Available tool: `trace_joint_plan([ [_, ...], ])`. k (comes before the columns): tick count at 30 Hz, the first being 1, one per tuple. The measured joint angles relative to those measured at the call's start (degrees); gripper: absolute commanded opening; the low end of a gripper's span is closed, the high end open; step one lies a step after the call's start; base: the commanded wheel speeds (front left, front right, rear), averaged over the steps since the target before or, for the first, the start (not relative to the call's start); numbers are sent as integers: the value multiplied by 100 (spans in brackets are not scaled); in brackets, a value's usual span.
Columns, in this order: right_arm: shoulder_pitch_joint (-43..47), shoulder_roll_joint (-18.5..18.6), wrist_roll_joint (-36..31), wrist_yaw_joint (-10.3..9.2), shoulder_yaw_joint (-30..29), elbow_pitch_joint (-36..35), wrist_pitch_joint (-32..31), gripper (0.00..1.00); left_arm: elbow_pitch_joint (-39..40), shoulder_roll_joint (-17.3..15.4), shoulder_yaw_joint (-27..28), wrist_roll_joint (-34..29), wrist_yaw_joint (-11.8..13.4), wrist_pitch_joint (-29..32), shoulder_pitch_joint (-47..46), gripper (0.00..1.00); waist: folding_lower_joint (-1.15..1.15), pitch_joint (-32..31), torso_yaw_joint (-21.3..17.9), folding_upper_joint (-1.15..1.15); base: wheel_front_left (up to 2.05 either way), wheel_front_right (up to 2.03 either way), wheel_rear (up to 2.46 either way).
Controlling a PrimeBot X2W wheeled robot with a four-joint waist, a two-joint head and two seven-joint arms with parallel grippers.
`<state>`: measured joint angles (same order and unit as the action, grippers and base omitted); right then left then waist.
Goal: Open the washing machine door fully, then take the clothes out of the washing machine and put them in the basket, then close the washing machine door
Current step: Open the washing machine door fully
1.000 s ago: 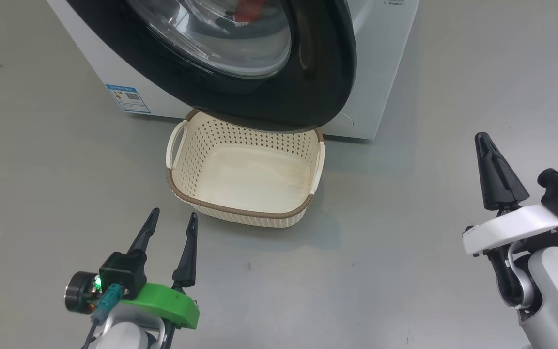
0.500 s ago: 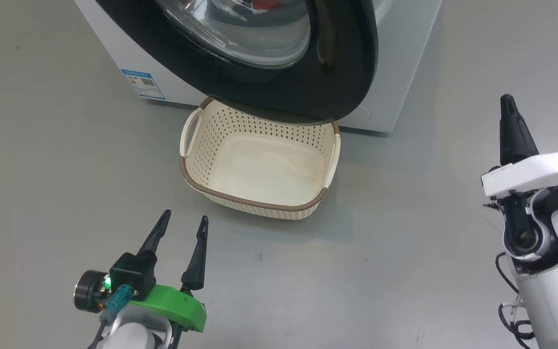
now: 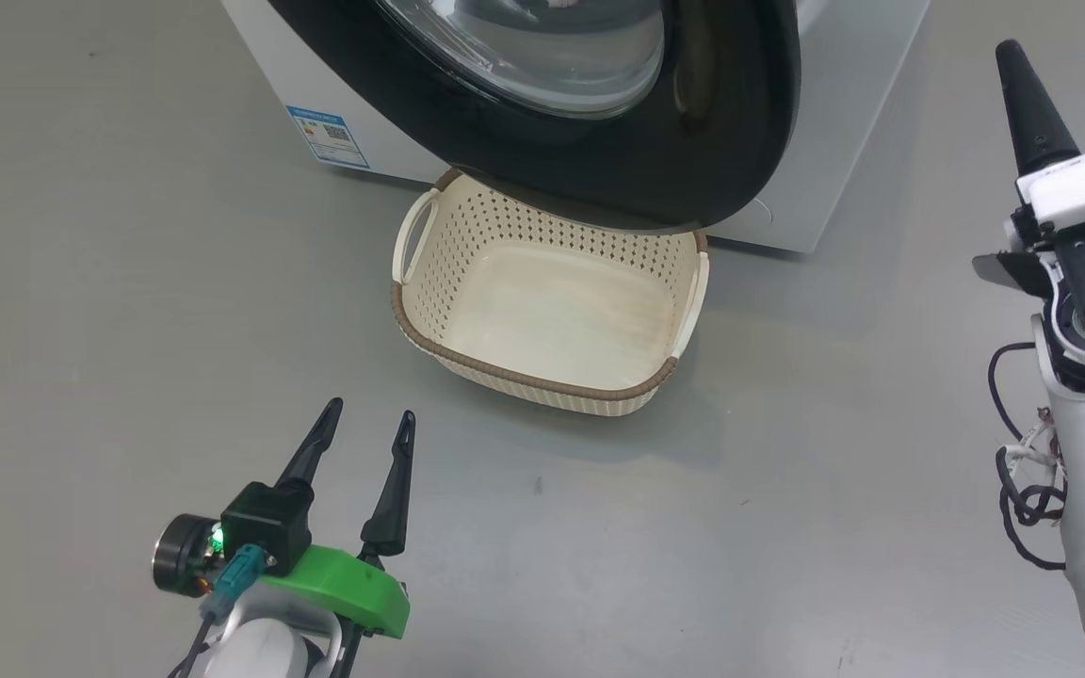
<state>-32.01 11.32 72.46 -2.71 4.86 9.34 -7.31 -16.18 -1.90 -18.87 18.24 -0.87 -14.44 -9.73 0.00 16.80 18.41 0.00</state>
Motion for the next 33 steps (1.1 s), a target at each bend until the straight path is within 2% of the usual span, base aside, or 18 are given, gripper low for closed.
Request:
trace_joint_plan([
  [5, -350, 59, 257, -97, -13, 164, -423, 0, 4, 0, 1, 26, 1, 0, -2, 100, 0, 39, 101, 0, 0, 0, 0],
  [8, -530, -101, 730, -113, -3, 267, -793, 0, 15, -1, 10, 38, 1, 0, -3, 100, 0, 59, 131, 0, 0, 0, 0],
  [11, -746, -111, 942, -157, -14, 393, -1076, 0, 24, -1, 5, 40, 2, 0, -3, 100, 0, 91, 154, 0, 0, 0, 0],
  [18, -1054, 131, 956, -292, 42, 646, -1474, 0, 23, 0, -3, 40, 5, 0, -3, 100, 0, 124, 191, 0, 0, 0, 0],
  [33, -1480, 31, 1432, -402, 24, 1227, -2196, 0, 60, 0, 14, 48, 9, 0, -30, 100, 0, 269, 282, 0, 0, 0, 0],
])
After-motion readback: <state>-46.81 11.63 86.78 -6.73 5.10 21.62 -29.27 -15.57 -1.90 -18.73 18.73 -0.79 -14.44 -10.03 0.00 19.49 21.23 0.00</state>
